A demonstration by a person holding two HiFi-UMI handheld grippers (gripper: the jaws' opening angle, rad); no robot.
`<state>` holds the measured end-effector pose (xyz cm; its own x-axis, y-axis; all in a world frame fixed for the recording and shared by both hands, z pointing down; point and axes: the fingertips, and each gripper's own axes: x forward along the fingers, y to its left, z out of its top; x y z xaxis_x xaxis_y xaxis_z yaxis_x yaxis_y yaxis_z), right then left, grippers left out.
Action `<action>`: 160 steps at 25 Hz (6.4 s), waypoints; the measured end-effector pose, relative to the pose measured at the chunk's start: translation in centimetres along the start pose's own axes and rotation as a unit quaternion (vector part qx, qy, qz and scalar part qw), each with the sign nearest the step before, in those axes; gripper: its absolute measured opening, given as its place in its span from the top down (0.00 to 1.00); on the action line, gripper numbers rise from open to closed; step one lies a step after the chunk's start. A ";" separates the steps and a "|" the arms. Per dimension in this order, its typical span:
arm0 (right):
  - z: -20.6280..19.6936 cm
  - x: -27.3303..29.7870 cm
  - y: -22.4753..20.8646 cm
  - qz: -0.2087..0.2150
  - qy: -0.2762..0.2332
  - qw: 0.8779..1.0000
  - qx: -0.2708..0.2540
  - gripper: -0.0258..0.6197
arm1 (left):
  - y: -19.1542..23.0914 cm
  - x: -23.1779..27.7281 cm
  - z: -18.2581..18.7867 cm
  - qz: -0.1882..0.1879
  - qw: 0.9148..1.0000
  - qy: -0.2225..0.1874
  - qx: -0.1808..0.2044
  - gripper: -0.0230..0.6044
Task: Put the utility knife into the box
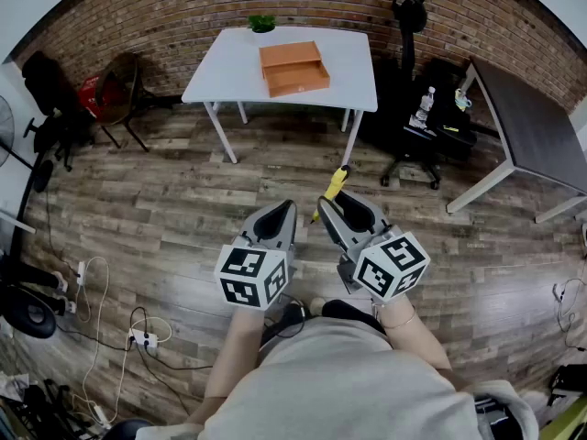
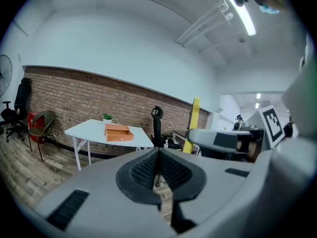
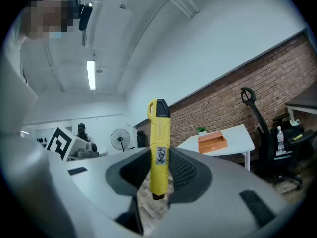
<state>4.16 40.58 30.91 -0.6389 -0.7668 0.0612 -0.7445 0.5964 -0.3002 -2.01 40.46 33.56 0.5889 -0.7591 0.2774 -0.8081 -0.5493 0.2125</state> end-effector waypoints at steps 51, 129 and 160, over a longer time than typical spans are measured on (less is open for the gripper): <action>5.8 21.0 -21.4 0.022 0.011 1.000 0.016 0.79 | 15.4 22.5 8.3 0.052 0.999 0.011 0.014 0.95; -4.7 56.3 -41.5 0.152 0.351 0.894 -0.235 0.79 | 43.5 47.4 6.5 0.080 0.973 0.095 -0.194 0.95; -14.4 56.9 -43.8 0.165 0.516 0.785 -0.300 0.78 | 46.2 46.7 4.3 0.105 0.963 0.094 -0.229 0.95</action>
<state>-2.35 -25.73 61.22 -0.4026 -0.1302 0.9061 -0.2650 0.9640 0.0208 -11.87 -21.90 52.30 0.4381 -0.7368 0.5150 -0.8465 -0.1454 0.5121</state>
